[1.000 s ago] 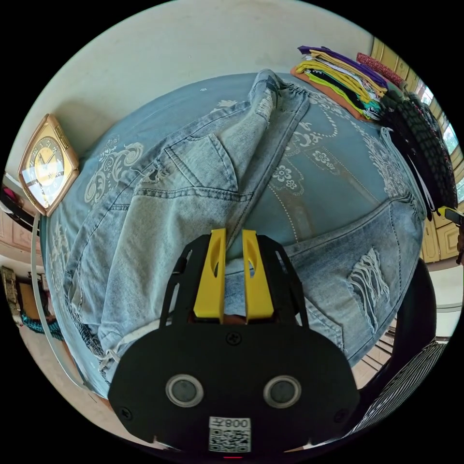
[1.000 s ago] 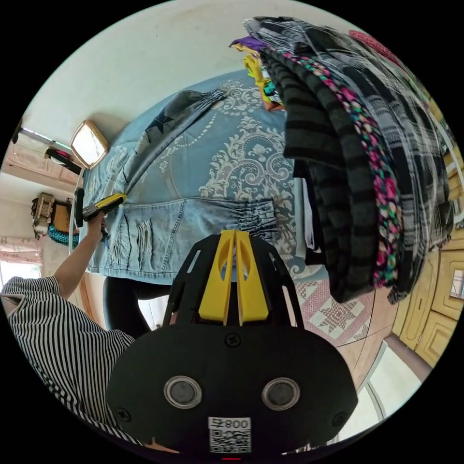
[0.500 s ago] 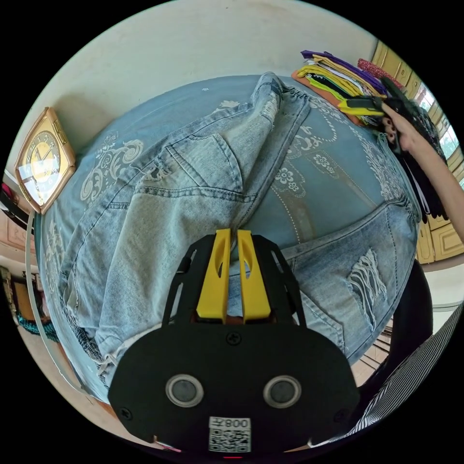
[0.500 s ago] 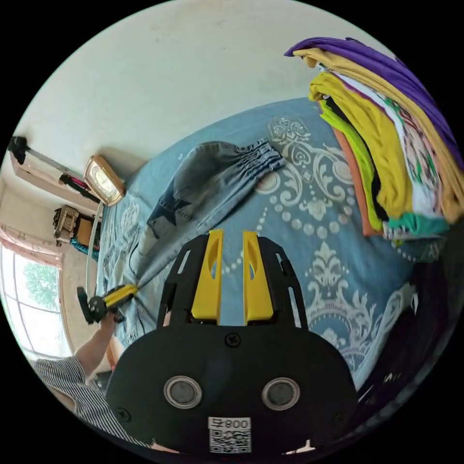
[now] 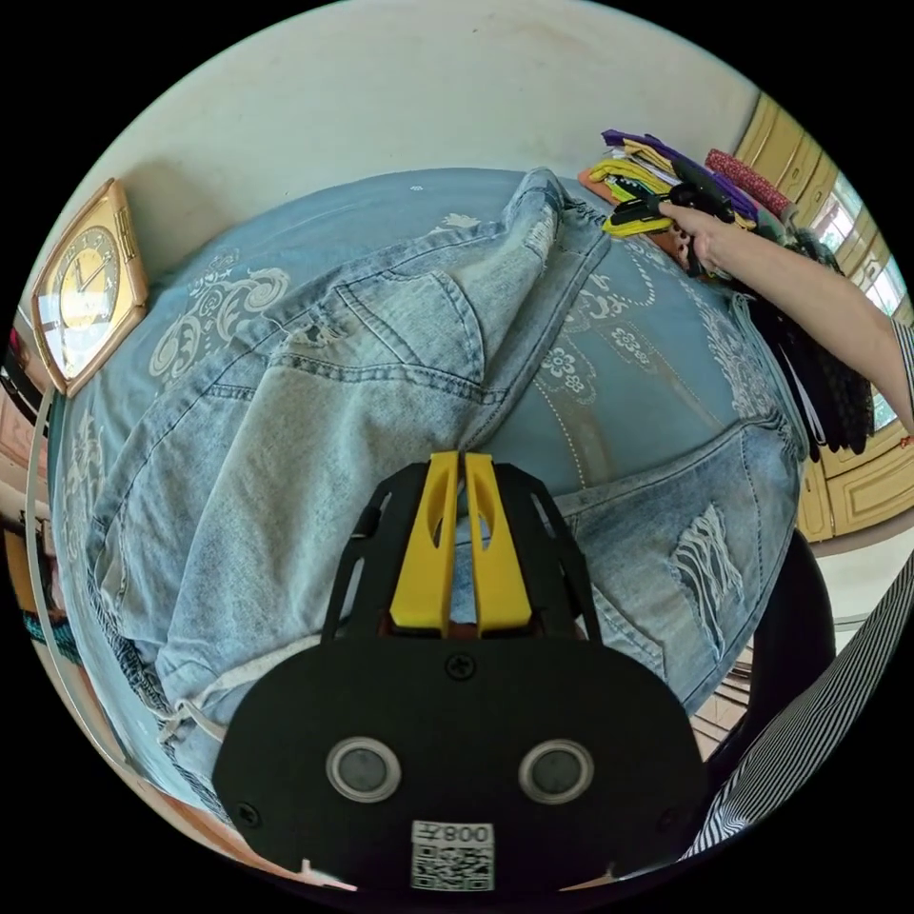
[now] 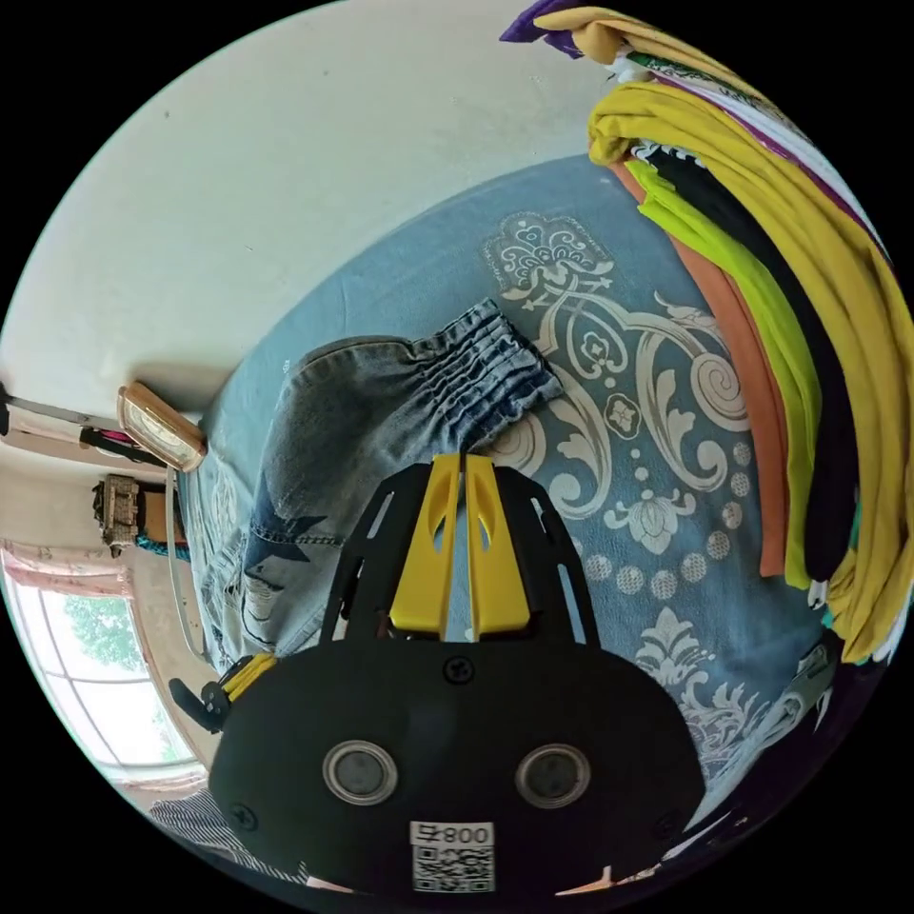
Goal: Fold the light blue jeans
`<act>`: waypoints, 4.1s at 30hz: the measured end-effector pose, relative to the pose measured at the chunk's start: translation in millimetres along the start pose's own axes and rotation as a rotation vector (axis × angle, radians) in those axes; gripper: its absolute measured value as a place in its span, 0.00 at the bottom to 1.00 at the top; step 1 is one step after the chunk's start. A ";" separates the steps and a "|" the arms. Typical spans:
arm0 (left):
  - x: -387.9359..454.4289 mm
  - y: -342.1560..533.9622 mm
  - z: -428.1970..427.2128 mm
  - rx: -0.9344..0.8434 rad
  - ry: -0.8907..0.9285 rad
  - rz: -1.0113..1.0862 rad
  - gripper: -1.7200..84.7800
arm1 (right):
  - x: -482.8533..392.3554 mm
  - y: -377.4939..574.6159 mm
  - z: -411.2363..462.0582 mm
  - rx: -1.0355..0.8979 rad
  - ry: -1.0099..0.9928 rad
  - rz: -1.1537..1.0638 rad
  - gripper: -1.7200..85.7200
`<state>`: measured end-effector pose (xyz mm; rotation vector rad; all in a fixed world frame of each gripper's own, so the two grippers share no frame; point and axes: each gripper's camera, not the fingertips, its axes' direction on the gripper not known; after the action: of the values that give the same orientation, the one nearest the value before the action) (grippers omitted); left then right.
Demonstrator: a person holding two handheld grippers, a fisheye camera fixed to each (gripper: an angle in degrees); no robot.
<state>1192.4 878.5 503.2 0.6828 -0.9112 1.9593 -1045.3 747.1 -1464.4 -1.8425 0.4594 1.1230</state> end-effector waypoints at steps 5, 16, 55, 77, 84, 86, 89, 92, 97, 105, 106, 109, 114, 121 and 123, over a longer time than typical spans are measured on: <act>-36.8 8.3 -25.3 0.131 0.170 -0.059 0.03 | -28.2 1.2 -63.7 0.073 -0.005 -0.137 0.03; -88.7 39.3 -12.8 0.040 0.321 -0.003 0.04 | -32.8 79.4 -133.1 0.019 0.142 -0.182 0.03; -405.4 122.3 -81.9 0.011 -0.364 -0.599 0.02 | -342.1 -79.2 -143.4 -0.090 0.599 -0.658 0.02; -353.2 108.2 -23.2 0.016 -0.186 -0.307 0.09 | -355.1 -66.6 -200.1 -0.133 0.472 -0.624 0.10; -350.0 110.7 -18.6 0.040 -0.242 -0.373 0.03 | -376.5 -48.5 -205.6 -0.192 0.542 -0.739 0.03; -353.2 114.5 -28.3 0.100 -0.223 -0.412 0.02 | -378.3 -48.6 -213.8 -0.168 0.528 -0.712 0.02; -359.3 121.8 -30.6 0.130 -0.204 -0.456 0.02 | -382.2 -50.9 -230.6 -0.105 0.481 -0.664 0.02; -360.8 130.3 -5.8 0.022 -0.201 -0.454 0.03 | -382.3 -51.4 -222.2 -0.167 0.492 -0.636 0.02; -347.5 167.8 -32.1 0.205 -0.140 -0.485 0.03 | -380.6 -29.2 -255.2 -0.060 0.428 -0.590 0.02; -322.7 220.3 -7.3 0.024 -0.126 -0.414 0.02 | -336.6 42.4 -261.4 -0.117 0.512 -0.464 0.02; -321.8 226.4 -12.2 0.091 -0.149 -0.404 0.02 | -336.3 46.4 -262.7 -0.068 0.505 -0.465 0.02; -324.4 236.4 -25.6 0.051 -0.095 -0.452 0.02 | -336.2 50.9 -267.7 -0.021 0.487 -0.405 0.02; -291.5 295.2 -66.4 0.139 -0.102 -0.426 0.03 | -362.3 79.0 -295.5 0.005 0.399 -0.452 0.02; -287.7 350.3 -49.4 -0.018 -0.058 -0.513 0.03 | -391.0 127.3 -257.5 -0.137 0.458 -0.580 0.02; -284.1 365.4 -71.5 0.057 -0.084 -0.517 0.03 | -404.1 128.3 -269.7 -0.141 0.405 -0.593 0.02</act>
<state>1008.4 666.4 128.3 0.9349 -0.6467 1.5070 -1205.3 399.4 -1138.8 -2.1398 0.0380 0.3899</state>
